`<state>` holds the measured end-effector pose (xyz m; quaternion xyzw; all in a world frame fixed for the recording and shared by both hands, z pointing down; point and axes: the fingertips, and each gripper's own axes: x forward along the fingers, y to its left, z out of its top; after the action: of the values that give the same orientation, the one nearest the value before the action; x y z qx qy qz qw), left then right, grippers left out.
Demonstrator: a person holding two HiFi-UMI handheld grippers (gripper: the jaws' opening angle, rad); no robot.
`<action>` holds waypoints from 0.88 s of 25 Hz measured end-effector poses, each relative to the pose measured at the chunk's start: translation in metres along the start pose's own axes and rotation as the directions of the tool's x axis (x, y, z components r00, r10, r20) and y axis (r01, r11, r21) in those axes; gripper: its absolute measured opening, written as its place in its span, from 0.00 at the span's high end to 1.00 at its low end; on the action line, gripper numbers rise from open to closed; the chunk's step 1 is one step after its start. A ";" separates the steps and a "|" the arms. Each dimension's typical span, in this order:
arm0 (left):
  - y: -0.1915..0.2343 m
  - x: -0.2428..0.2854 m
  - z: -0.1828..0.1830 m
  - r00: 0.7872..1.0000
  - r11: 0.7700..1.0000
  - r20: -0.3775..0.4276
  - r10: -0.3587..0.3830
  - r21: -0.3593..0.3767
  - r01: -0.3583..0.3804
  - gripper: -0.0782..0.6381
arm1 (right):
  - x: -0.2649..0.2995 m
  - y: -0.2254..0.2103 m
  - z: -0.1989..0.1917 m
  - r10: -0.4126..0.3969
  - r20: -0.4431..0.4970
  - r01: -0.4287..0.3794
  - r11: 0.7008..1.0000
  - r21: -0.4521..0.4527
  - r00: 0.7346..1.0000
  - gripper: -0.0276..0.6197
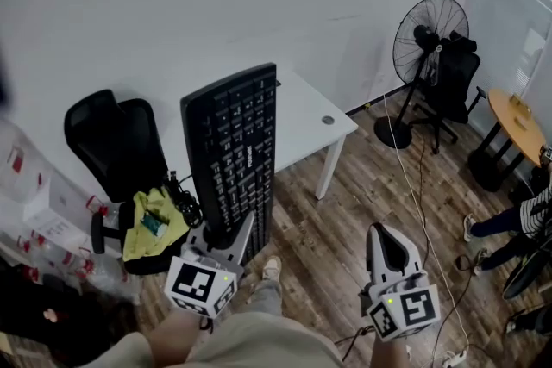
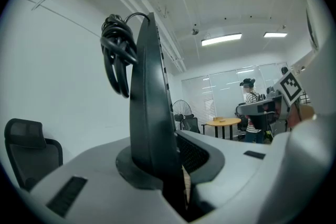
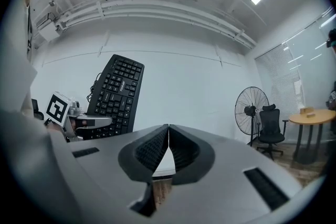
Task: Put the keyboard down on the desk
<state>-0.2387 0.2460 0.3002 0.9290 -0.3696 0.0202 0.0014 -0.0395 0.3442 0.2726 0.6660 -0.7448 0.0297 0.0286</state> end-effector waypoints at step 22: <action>0.071 0.176 -0.016 0.991 0.995 -0.108 -0.074 0.060 0.081 0.76 | 0.152 -0.093 -0.004 -0.039 -0.019 0.039 0.999 0.035 0.999 0.92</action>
<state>-0.1598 0.0741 0.3223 0.9399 -0.3317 0.0809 -0.0081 0.0357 0.1836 0.2900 0.6805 -0.7307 0.0484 0.0245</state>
